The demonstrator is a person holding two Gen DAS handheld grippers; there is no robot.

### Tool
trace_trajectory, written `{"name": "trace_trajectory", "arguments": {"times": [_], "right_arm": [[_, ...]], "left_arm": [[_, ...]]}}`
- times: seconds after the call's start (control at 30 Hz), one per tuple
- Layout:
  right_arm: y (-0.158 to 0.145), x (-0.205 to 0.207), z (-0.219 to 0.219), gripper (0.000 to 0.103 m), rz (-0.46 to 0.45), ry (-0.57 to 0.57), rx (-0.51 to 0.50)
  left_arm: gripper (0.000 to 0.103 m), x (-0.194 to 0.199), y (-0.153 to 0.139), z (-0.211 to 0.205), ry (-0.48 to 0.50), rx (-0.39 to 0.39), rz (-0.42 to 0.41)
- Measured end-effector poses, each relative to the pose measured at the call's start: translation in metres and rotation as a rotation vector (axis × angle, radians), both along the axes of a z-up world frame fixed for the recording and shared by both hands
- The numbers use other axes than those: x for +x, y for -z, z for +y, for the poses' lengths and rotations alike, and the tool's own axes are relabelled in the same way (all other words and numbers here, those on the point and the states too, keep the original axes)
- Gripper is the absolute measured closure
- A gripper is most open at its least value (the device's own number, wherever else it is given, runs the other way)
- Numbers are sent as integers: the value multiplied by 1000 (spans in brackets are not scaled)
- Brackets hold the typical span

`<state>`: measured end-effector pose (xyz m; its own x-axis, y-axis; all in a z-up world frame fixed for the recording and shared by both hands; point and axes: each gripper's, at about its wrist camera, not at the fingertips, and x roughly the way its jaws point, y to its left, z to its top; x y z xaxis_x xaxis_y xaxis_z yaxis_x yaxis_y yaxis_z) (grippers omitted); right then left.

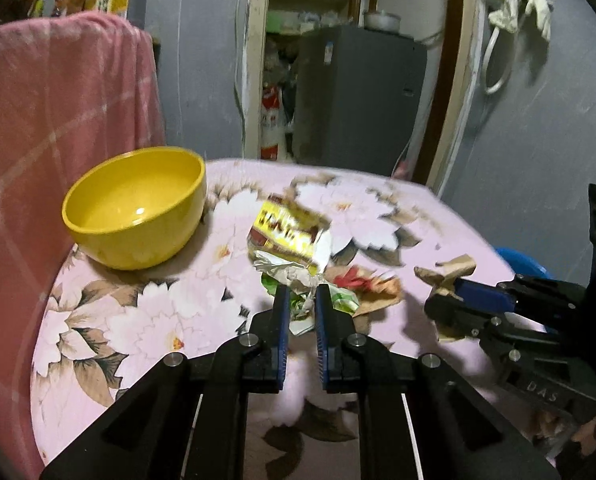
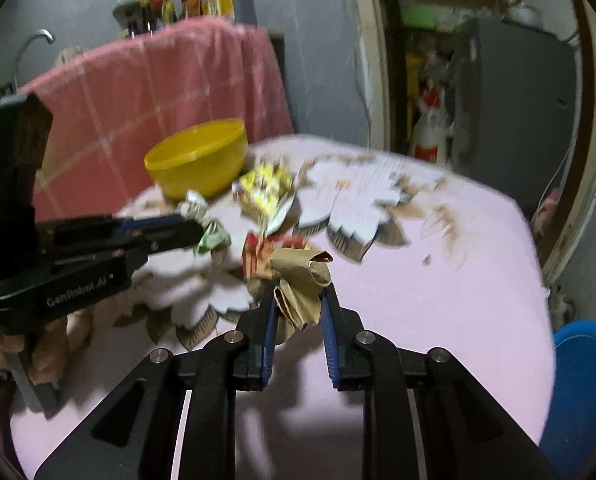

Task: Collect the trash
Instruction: 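Carry both held scraps over the blue bucket and open both tools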

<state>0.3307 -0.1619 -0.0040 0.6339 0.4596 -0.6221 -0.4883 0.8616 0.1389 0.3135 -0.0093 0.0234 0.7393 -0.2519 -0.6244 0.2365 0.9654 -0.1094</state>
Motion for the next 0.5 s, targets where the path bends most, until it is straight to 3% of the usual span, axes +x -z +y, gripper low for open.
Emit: {"name": "trace_trajectory", "arguments": {"times": [0.17,0.5], "right_arm": [[-26,-17,-20,85,-156,53,63],[-60,-36,-62,84,-313,174,166]], "left_arm": [[93,-13,-21,-11,16,-44,-86],[93,-30,-58,-58,82,-77,-230]]}}
